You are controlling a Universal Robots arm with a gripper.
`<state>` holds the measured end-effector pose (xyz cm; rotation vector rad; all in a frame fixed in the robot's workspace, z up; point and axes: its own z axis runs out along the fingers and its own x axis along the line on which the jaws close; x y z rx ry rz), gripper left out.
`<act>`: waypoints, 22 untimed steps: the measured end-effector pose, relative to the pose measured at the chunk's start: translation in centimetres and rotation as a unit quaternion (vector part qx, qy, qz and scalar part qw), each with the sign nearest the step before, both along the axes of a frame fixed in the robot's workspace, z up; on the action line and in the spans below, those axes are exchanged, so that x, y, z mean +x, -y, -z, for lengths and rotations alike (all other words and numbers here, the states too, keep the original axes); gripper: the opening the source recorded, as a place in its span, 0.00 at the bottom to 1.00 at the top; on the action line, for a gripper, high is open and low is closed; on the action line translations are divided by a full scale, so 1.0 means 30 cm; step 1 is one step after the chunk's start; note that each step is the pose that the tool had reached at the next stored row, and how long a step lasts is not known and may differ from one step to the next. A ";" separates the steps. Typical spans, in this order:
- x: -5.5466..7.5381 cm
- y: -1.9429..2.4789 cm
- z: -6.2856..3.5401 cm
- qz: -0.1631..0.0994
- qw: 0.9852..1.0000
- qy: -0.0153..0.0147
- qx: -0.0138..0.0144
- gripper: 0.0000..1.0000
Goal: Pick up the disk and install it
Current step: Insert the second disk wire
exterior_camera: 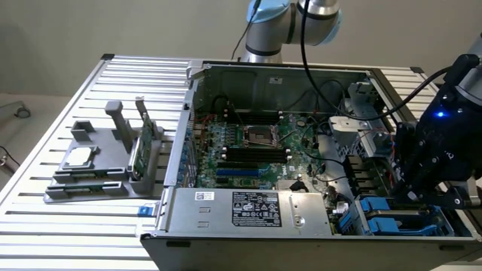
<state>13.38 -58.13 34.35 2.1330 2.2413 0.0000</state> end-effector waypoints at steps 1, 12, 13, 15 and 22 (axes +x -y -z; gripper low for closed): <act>-0.002 0.001 0.001 0.000 1.000 0.001 0.000 0.16; -0.019 0.001 0.007 -0.002 1.000 0.011 0.000 0.16; -0.021 0.001 0.007 -0.002 1.000 0.012 0.000 0.16; -0.024 0.001 0.009 -0.002 1.000 0.015 0.000 0.16; -0.035 0.000 0.013 -0.005 1.000 0.024 0.000 0.16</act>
